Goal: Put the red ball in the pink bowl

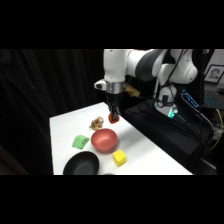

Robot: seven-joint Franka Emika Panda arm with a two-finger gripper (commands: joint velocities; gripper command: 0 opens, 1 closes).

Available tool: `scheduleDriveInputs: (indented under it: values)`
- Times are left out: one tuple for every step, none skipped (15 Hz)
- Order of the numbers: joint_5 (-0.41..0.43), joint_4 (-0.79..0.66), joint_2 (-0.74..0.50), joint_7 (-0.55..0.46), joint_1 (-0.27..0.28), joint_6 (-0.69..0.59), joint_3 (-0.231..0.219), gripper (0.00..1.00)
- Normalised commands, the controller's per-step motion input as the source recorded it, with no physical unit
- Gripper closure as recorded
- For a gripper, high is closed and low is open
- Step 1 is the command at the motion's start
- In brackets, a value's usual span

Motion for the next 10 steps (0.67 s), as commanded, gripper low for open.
scheduleDriveInputs:
  values:
    - [-0.026, 0.43, 0.33, -0.14, -0.063, -0.09, -0.075, 0.98]
    - [-0.022, 0.41, 0.31, -0.13, -0.050, -0.08, -0.073, 0.98]
    - [-0.020, 0.38, 0.29, -0.13, -0.040, -0.07, -0.069, 0.98]
    - [-0.028, 0.36, 0.29, -0.12, -0.032, -0.04, -0.066, 0.98]
    - [-0.031, 0.34, 0.30, -0.11, -0.028, 0.03, -0.064, 0.98]
    - [-0.016, 0.32, 0.32, -0.13, -0.026, 0.11, -0.059, 0.98]
    - [-0.016, 0.30, 0.33, -0.12, -0.022, 0.15, -0.058, 0.98]
    - [-0.012, 0.26, 0.32, -0.12, -0.017, 0.19, -0.056, 0.97]
    - [-0.003, 0.23, 0.30, -0.12, -0.013, 0.22, -0.053, 0.97]
    - [0.002, 0.21, 0.27, -0.12, -0.006, 0.24, -0.051, 0.97]
